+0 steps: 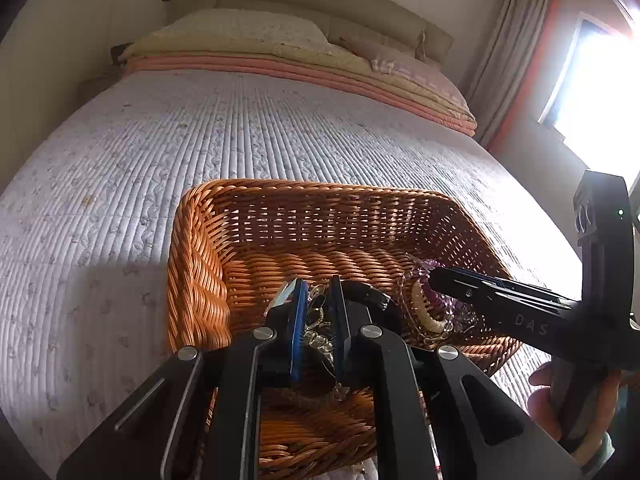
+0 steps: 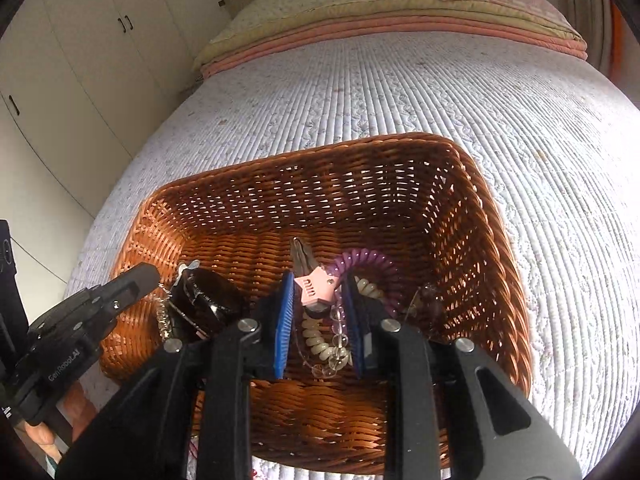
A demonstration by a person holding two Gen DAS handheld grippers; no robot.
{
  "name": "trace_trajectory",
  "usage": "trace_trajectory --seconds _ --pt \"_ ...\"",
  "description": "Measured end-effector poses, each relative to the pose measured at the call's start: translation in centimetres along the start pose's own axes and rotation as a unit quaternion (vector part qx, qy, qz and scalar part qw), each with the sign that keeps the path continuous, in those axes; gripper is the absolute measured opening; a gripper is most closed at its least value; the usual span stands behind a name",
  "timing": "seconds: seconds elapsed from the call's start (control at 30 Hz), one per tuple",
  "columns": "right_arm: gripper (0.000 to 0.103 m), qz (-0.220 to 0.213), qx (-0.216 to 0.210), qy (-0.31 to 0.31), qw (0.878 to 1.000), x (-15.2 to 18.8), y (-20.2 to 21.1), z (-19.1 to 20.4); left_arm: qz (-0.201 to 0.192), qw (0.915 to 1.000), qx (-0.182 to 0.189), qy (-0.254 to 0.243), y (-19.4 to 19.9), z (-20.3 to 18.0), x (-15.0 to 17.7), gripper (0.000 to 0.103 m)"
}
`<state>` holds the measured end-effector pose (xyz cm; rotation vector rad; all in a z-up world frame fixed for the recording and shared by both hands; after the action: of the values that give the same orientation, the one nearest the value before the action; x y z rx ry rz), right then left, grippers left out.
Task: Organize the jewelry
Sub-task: 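Carry the earring and keychain into the basket and open both tools, then move both tools back over the remaining jewelry, then grasp the last gold earring with the left tool while the right tool grasps the red cord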
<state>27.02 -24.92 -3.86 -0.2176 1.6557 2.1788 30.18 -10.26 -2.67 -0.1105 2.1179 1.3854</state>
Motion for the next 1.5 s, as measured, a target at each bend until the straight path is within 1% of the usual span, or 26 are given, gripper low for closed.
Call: trace_trajectory --seconds 0.07,0.13,0.17,0.2,0.23,0.3,0.37,0.5,0.6,0.7,0.87,0.93,1.0,1.03,1.1,1.17,1.3,1.4,1.5 --pt "0.022 -0.004 0.003 0.002 1.0 0.0 0.3 0.0 -0.002 1.0 0.0 -0.002 0.3 -0.2 0.1 0.034" --pt "0.024 -0.006 -0.003 0.001 1.0 0.2 0.7 0.0 -0.011 0.9999 -0.007 -0.007 1.0 -0.5 0.2 0.039" --pt "0.031 -0.008 -0.006 0.001 1.0 0.2 1.0 0.0 -0.013 0.9999 -0.005 -0.009 1.4 -0.6 0.2 0.042" --pt "0.036 -0.011 -0.004 0.001 1.0 0.3 1.3 0.0 -0.014 0.9999 0.001 -0.01 1.8 -0.8 0.3 0.043" --pt "0.046 -0.016 0.001 0.002 1.0 0.4 1.7 0.0 -0.017 0.9998 0.003 -0.01 2.2 -0.9 0.3 0.047" --pt "0.046 -0.024 0.005 0.007 1.0 0.7 2.6 0.2 -0.023 0.9997 0.007 -0.01 3.4 -1.2 0.4 0.048" --pt "0.046 -0.028 -0.001 0.008 1.0 1.1 3.7 0.4 -0.03 0.9994 0.011 -0.011 4.8 -1.5 0.6 0.048" --pt "0.046 -0.045 -0.006 0.019 0.999 2.4 6.0 1.4 -0.057 0.9982 0.014 -0.013 8.2 -2.0 1.4 0.048" --pt "0.046 -0.063 -0.005 0.041 0.997 4.3 8.5 2.8 -0.08 0.9963 0.029 -0.009 10.9 -2.2 3.2 0.048" --pt "0.046 -0.074 -0.007 0.059 0.995 6.5 10.4 3.8 -0.094 0.9949 0.036 -0.008 12.7 -2.4 5.2 0.048" --pt "0.046 -0.07 -0.015 0.072 0.995 10.2 11.4 4.7 -0.096 0.9943 0.045 -0.014 14.4 -2.7 8.1 0.046" --pt "0.046 -0.065 -0.011 0.076 0.995 11.8 11.4 4.8 -0.092 0.9945 0.045 -0.02 14.4 -2.8 9.3 0.046" --pt "0.046 -0.06 0.007 0.083 0.995 13.2 10.6 4.7 -0.084 0.9952 0.043 -0.024 14.0 -2.9 10.7 0.045" --pt "0.046 -0.055 0.009 0.086 0.995 13.8 10.0 4.6 -0.079 0.9956 0.043 -0.026 13.6 -2.9 11.3 0.044" --pt "0.046 -0.04 0.007 0.088 0.995 15.1 8.9 4.3 -0.064 0.9969 0.04 -0.025 12.5 -2.7 12.3 0.044" --pt "0.046 -0.026 0.013 0.091 0.995 16.0 7.6 4.0 -0.048 0.9979 0.038 -0.017 11.3 -2.4 13.1 0.041" --pt "0.046 -0.006 0.043 0.106 0.993 17.0 5.4 3.5 -0.016 0.9994 0.03 -0.006 8.4 -1.7 13.9 0.041" --pt "0.046 0.009 0.048 0.112 0.992 17.5 3.9 3.3 0.011 0.9998 0.017 -0.004 6.1 -1.2 14.2 0.041" --pt "0.046 0.022 0.061 0.114 0.991 17.6 2.6 3.0 0.034 0.9993 0.001 -0.014 4.5 -1.0 14.5 0.041"
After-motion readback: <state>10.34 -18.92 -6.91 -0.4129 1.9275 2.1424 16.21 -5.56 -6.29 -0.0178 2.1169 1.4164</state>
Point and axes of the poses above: each gripper's, at about its wrist camera, not at the fingertips, and y roughly against the way its jaws point, z to its left, x to its underside, the point moved 7 cm from there along -y, roughly the way its jaws point, and after that the axes turned 13 degrees about z, right-handed, at the moved point
